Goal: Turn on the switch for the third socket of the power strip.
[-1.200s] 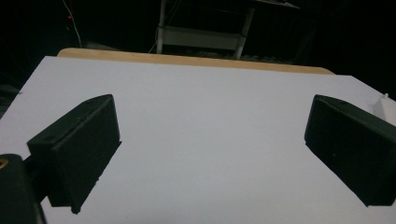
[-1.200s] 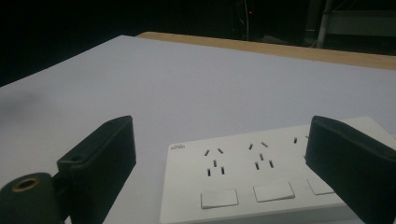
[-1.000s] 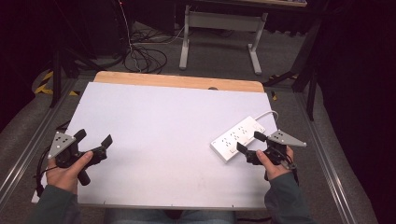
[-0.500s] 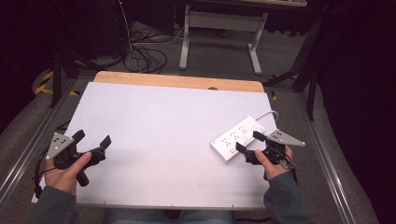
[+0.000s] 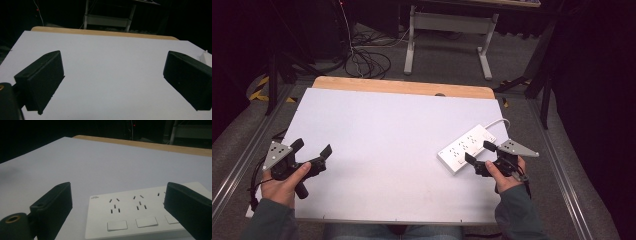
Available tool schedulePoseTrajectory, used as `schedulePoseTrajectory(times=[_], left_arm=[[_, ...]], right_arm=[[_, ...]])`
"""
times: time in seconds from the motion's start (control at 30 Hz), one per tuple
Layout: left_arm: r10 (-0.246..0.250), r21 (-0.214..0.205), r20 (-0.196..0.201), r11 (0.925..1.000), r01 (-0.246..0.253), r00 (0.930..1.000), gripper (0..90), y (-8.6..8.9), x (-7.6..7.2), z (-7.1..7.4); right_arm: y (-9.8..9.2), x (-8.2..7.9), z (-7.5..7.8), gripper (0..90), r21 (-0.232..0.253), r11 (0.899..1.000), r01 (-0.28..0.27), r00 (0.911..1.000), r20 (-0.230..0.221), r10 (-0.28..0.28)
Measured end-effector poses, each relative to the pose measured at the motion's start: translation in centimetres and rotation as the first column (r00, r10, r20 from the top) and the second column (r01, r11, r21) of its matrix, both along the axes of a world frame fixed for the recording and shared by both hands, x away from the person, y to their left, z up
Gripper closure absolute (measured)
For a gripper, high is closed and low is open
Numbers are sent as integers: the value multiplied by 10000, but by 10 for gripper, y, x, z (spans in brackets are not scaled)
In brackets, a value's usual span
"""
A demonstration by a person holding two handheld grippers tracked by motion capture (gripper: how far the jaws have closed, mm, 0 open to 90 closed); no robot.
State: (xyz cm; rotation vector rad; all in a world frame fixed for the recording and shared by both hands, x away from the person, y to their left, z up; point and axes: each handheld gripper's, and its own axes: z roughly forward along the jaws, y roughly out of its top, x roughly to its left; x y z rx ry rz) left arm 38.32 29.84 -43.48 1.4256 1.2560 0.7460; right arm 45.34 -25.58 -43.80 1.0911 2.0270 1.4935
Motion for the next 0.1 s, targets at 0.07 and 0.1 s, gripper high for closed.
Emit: schedulePoseTrajectory(times=[0.07,0.1], left_arm=[[18,-1,2,10000,-18,10000,36,0,0,0],[28,1,-18,10000,-28,10000,36,0,0,0]], right_arm=[[0,1,0,87,-39,10000,-16,10000,7,16],[0,1,0,87,-29,10000,-29,10000,8,29]])
